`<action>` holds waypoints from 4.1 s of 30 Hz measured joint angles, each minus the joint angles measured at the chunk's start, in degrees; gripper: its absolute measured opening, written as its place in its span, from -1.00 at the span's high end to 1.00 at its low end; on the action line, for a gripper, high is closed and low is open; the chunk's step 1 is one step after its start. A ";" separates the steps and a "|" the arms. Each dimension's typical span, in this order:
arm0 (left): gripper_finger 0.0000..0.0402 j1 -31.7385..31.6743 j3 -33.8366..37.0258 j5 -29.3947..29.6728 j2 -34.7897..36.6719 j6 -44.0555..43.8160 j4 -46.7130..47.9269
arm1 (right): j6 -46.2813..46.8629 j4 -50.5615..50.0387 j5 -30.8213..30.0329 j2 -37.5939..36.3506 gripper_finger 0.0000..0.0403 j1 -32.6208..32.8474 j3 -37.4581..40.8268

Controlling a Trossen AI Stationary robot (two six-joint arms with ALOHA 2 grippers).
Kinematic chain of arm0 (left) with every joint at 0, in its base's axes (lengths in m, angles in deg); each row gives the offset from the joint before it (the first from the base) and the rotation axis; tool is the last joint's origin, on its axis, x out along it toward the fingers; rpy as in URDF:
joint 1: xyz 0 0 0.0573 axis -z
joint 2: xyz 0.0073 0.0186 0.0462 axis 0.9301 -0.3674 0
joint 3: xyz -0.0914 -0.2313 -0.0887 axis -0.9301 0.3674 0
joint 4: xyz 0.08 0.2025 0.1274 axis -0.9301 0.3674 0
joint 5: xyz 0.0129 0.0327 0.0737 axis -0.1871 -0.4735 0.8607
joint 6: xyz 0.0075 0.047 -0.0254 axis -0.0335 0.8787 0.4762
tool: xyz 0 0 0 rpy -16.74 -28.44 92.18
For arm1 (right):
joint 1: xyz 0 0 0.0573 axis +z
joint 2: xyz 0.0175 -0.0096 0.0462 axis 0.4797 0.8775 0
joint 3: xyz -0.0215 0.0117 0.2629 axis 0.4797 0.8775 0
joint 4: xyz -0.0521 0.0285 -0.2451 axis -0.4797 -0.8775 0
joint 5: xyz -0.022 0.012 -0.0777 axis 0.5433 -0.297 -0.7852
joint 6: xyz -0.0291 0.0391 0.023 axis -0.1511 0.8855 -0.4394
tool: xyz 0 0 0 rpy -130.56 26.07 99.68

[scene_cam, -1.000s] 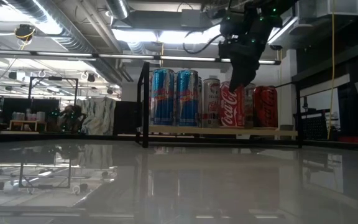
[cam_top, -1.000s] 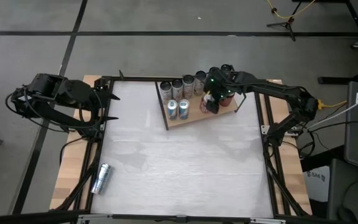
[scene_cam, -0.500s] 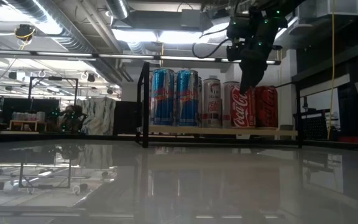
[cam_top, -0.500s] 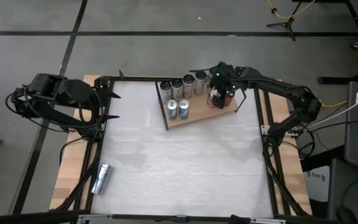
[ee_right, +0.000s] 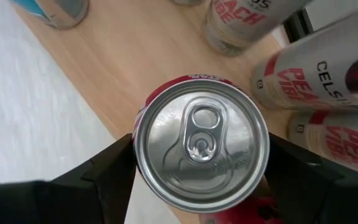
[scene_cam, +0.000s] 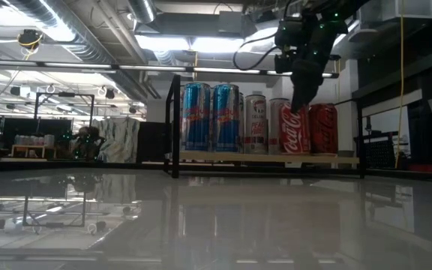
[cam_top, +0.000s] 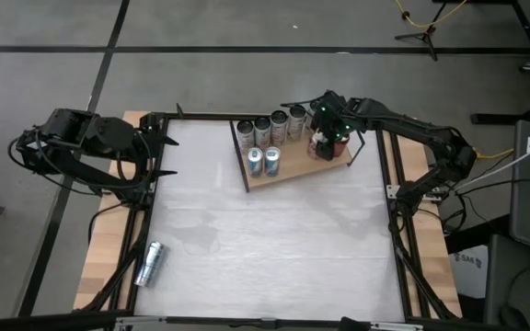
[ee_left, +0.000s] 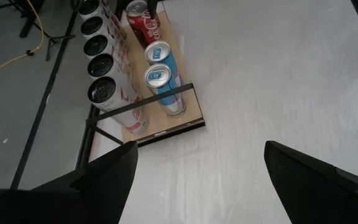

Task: Place canned beverage on shelf
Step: Adjust the red black soda can on the shelf, then put the blue soda can on the shelf aligned with the other blue soda cans

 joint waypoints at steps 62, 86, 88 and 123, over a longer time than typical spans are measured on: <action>-0.70 11.07 13.16 -27.79 -0.02 -65.44 6.56 | 28.54 21.93 2.06 -12.59 -0.72 28.02 -0.20; -0.70 26.62 46.20 -38.15 -2.37 -100.26 -12.88 | 28.41 22.48 -5.03 -12.55 -0.72 39.54 -0.20; -0.70 27.46 47.42 -39.12 -3.32 -101.31 -13.69 | 28.41 22.50 -5.02 -12.55 -0.72 39.54 -0.20; -0.70 30.72 48.33 -40.81 -25.23 -99.82 -22.47 | 25.38 22.48 -4.98 -12.55 -0.72 39.52 -0.17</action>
